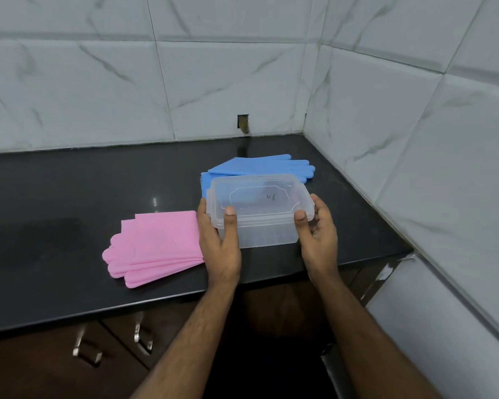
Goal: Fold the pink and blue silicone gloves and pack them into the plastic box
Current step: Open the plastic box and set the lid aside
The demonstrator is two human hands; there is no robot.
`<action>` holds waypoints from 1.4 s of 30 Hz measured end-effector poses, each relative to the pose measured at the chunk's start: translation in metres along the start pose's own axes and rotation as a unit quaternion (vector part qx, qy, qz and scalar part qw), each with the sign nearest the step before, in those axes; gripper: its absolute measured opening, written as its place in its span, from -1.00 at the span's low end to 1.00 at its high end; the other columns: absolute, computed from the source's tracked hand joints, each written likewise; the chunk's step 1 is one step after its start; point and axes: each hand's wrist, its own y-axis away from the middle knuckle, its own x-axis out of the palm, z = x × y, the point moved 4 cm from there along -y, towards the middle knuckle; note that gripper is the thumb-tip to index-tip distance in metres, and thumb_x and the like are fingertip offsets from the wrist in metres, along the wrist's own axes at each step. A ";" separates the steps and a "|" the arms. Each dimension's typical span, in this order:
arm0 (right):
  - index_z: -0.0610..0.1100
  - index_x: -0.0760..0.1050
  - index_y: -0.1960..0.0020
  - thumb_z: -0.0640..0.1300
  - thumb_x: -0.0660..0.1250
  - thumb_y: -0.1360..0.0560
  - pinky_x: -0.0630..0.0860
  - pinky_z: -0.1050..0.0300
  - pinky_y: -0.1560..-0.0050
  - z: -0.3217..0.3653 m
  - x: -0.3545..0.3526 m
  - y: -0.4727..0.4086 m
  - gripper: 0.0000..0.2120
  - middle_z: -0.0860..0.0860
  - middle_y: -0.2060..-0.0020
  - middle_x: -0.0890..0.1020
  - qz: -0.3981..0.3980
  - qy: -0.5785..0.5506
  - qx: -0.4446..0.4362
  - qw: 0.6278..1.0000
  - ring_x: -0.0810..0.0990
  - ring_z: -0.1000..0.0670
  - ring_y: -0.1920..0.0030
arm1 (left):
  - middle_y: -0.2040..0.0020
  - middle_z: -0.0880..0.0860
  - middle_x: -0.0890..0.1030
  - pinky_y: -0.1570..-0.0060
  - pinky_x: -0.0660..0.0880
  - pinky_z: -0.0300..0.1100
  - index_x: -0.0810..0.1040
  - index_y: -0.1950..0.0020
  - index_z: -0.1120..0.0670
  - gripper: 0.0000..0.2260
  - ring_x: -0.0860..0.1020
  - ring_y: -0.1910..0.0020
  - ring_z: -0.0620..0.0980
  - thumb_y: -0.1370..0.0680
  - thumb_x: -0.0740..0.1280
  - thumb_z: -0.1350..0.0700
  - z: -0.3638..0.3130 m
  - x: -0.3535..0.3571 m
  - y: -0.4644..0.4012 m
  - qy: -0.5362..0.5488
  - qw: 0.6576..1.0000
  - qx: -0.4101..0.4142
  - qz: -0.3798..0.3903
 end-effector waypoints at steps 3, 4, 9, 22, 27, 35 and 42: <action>-0.03 0.34 -0.54 0.23 0.37 -0.50 0.58 -0.14 -0.29 -0.001 0.004 -0.005 -0.31 0.03 -0.36 0.56 0.023 -0.024 0.021 0.999 0.57 0.01 -0.33 | -0.43 -0.11 0.50 -0.40 0.49 0.11 0.25 -0.59 -0.07 -0.40 0.49 -0.42 -0.08 -0.62 0.34 -0.20 0.000 -0.002 -0.001 0.008 1.000 -0.006 0.007; -0.03 0.36 -0.53 0.22 0.39 -0.48 0.58 -0.14 -0.30 -0.002 0.003 -0.005 -0.31 0.04 -0.36 0.57 0.032 -0.035 0.029 0.998 0.58 0.02 -0.33 | -0.42 -0.13 0.51 -0.39 0.50 0.10 0.24 -0.59 -0.09 -0.39 0.50 -0.41 -0.11 -0.61 0.36 -0.20 0.000 -0.002 -0.001 0.010 1.000 -0.008 0.011; 0.03 0.39 -0.47 0.30 0.36 -0.45 0.57 -0.15 -0.30 0.001 0.003 -0.010 -0.33 0.08 -0.33 0.52 0.047 -0.027 0.037 0.998 0.54 0.02 -0.33 | -0.44 -0.18 0.48 -0.41 0.49 0.02 0.22 -0.59 -0.14 -0.27 0.47 -0.41 -0.20 -0.52 0.49 -0.18 0.000 -0.001 -0.003 0.007 1.000 -0.009 0.020; 0.07 0.40 -0.49 0.50 0.29 -0.41 0.61 -0.15 -0.23 0.005 0.013 -0.016 -0.21 0.00 -0.31 0.55 0.036 -0.038 -0.026 0.998 0.58 -0.01 -0.28 | -0.44 -0.16 0.48 -0.41 0.49 0.07 0.23 -0.59 -0.14 -0.27 0.47 -0.42 -0.16 -0.51 0.49 -0.21 0.002 -0.001 -0.006 0.015 1.000 -0.007 -0.005; 0.19 0.28 -0.55 0.52 0.23 -0.42 0.62 -0.04 -0.24 0.004 0.016 -0.016 -0.21 0.14 -0.30 0.47 0.052 -0.025 -0.036 0.998 0.54 0.12 -0.29 | -0.48 -0.10 0.46 -0.41 0.48 0.12 0.23 -0.59 -0.14 -0.26 0.46 -0.45 -0.07 -0.51 0.49 -0.23 0.001 -0.004 -0.003 0.016 1.000 0.003 -0.013; 0.13 0.30 -0.56 0.50 0.21 -0.46 0.49 -0.05 -0.41 0.002 0.013 -0.015 -0.22 0.09 -0.33 0.29 0.046 -0.033 -0.056 0.997 0.41 0.02 -0.42 | -0.52 -0.07 0.40 -0.44 0.43 0.15 0.23 -0.61 -0.08 -0.14 0.39 -0.51 0.02 -0.43 0.47 -0.36 -0.002 -0.011 0.004 -0.016 0.999 0.027 -0.040; 0.08 0.38 -0.52 0.33 0.16 -0.60 0.31 0.03 -0.53 0.006 0.008 0.000 -0.43 0.03 -0.50 0.17 0.029 -0.067 -0.092 0.993 0.28 0.07 -0.53 | -0.58 0.01 0.35 -0.50 0.33 0.22 0.21 -0.63 0.06 -0.37 0.33 -0.57 0.03 -0.65 0.29 -0.17 -0.026 -0.017 0.047 0.019 0.994 0.082 -0.072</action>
